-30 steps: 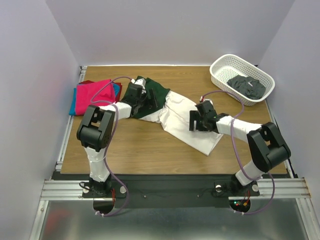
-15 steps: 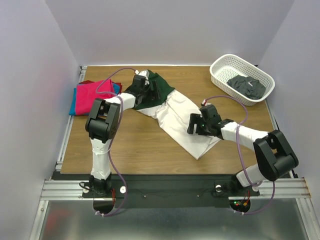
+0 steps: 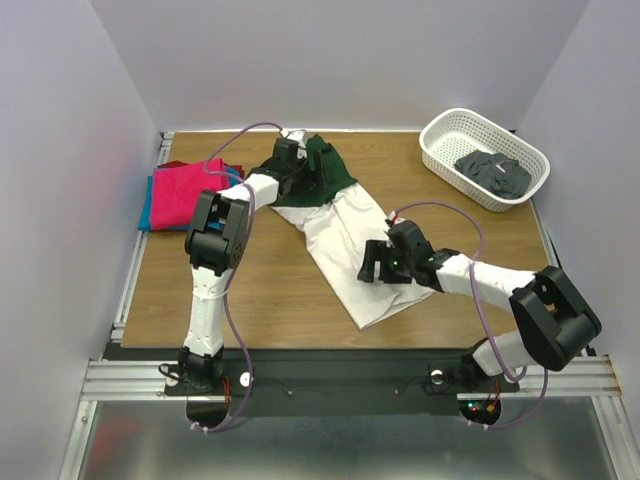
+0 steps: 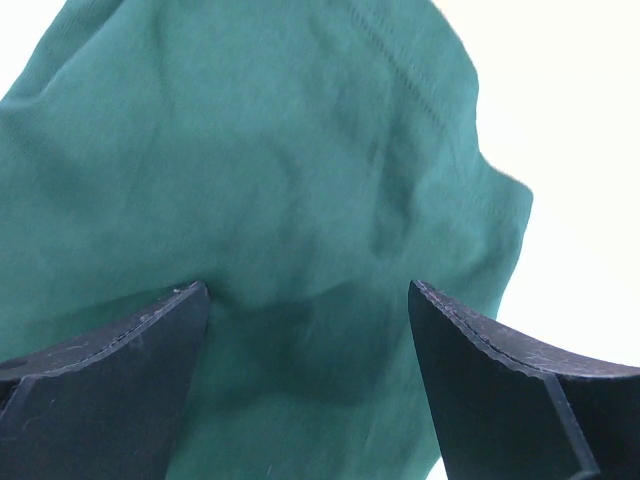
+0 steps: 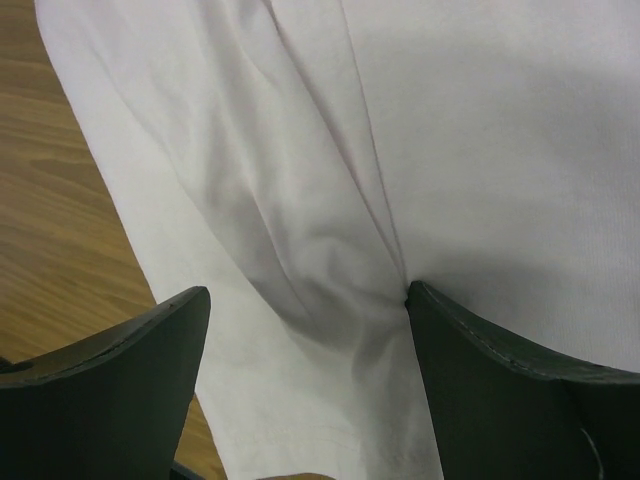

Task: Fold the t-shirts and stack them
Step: Fold the tshirt

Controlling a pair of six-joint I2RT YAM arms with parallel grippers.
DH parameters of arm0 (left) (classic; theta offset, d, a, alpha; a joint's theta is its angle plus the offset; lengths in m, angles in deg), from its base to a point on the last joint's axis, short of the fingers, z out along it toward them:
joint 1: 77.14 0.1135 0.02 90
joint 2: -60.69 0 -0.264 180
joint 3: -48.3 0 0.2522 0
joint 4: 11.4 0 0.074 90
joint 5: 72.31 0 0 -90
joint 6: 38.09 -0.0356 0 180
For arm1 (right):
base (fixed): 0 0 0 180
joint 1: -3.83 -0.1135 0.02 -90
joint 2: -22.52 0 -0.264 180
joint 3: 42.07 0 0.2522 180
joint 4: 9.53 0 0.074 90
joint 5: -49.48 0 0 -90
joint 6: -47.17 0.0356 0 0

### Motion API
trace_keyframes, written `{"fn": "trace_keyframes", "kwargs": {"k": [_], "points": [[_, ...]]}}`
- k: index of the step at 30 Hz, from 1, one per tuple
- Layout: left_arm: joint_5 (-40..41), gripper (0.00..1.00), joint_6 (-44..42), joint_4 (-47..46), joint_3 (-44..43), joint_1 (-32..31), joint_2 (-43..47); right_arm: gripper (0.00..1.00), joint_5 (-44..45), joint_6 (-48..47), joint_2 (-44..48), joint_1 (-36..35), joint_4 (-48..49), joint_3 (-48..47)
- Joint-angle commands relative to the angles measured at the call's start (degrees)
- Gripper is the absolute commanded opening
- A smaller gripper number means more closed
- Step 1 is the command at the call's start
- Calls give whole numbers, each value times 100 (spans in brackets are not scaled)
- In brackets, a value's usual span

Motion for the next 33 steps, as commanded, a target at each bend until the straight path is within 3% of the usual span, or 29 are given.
{"fn": "trace_keyframes", "kwargs": {"k": [1,12,18,24,30,33], "points": [[-249,93,-206,136,-517,-69,-165,86,-297,289,-189,-332,-368,280],[-706,93,-478,373,-1897,-262,-921,86,-613,359,-866,-974,194,-89],[-504,93,-619,523,-2224,-421,-799,86,-464,359,-885,-1098,204,-265],[433,93,-496,549,-1487,-430,394,87,255,307,-304,-1089,-120,-309],[1331,93,-461,1006,-643,-351,722,86,923,131,-260,-1151,-639,-494],[1377,93,-391,762,-63,-315,871,86,1240,96,-269,-1317,-789,-573]]}}
